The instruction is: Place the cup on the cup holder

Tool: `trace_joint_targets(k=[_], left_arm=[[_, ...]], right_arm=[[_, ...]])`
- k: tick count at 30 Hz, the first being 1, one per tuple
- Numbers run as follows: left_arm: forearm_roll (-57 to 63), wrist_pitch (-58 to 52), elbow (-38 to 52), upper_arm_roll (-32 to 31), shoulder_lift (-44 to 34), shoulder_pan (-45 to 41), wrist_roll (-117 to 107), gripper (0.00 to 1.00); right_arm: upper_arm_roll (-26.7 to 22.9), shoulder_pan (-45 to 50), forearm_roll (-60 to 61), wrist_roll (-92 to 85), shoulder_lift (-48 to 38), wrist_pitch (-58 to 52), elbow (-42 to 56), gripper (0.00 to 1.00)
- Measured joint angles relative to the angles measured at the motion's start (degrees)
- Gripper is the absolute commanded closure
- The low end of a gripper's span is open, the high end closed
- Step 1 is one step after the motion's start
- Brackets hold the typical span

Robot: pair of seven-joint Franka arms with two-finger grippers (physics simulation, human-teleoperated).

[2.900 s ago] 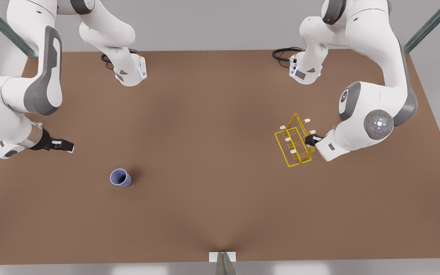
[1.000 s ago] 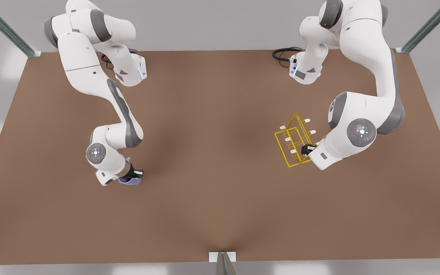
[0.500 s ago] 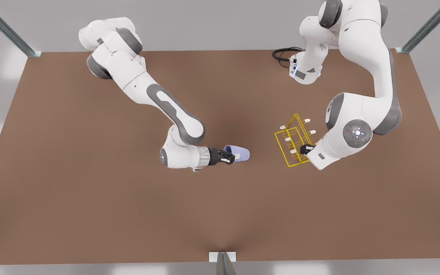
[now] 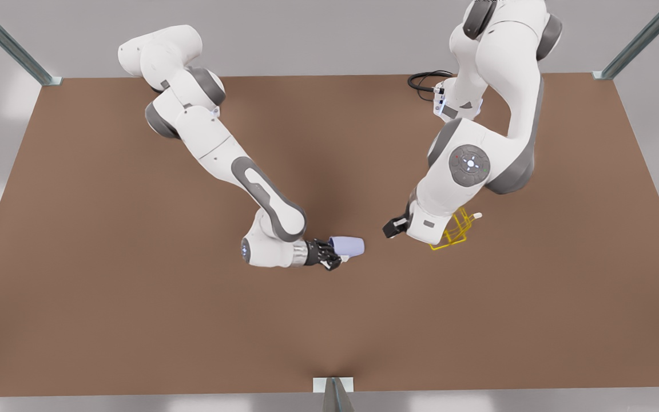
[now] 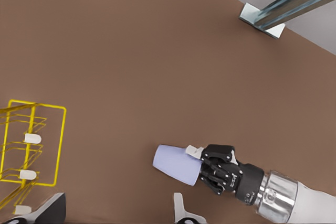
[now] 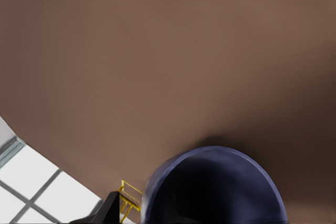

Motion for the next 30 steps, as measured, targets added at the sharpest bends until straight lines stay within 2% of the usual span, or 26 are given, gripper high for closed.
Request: trace_joint_targets(k=[3,7,9,12,14,16,18,21,25,30], left_arm=[[0.26,2.58,-0.01,0.22,1.81,-3.24,-10.6,0.0],[3.38,4.16,-0.01,0.51,4.66,-6.71,-24.5,0.0],[4.48,4.6,-0.03,0.69,5.28,-7.05,-30.9,0.0],[5.4,5.27,-0.01,0.83,7.16,-7.13,-39.44,0.0],[5.87,5.71,0.0,0.81,8.77,-7.91,-44.49,0.0],[6.46,6.04,0.01,0.75,10.17,-9.64,-49.02,0.0],[6.34,6.27,0.01,0.26,10.71,-10.13,-52.95,0.0],[4.08,6.57,0.5,0.32,11.71,-9.74,-57.63,0.0],[2.83,6.98,1.12,1.38,13.09,-9.55,-63.13,0.0],[2.73,10.12,1.21,2.03,18.74,-10.25,-70.21,0.0]], right_arm=[[-0.29,-2.16,-5.64,1.64,-1.24,-0.05,-0.47,0.0],[-2.35,-10.6,-15.92,0.81,-6.15,-1.6,-6.16,0.0],[-4.04,-15.75,-26.94,-0.12,-12.94,-5.37,-7.68,0.0],[-10.43,-18.29,-47.5,-2.24,-29.55,-13.78,-8.27,0.0],[-11.89,-21.42,-55.13,-4.36,-39.05,-21.58,-7.68,0.0],[-12.37,-23.61,-59.97,-6.89,-43.12,-27.85,-8.93,0.0],[-12.42,-24.28,-62.7,-9.14,-49.31,-30.35,-17.13,0.0],[-12.6,-24.43,-64.65,-12.09,-52.86,-32.23,-22.42,0.0],[-12.88,-27.44,-64.01,-15.45,-52.81,-34.0,-22.33,0.0],[-12.88,-28.52,-61.85,-18.68,-51.36,-35.12,-20.8,0.0]])
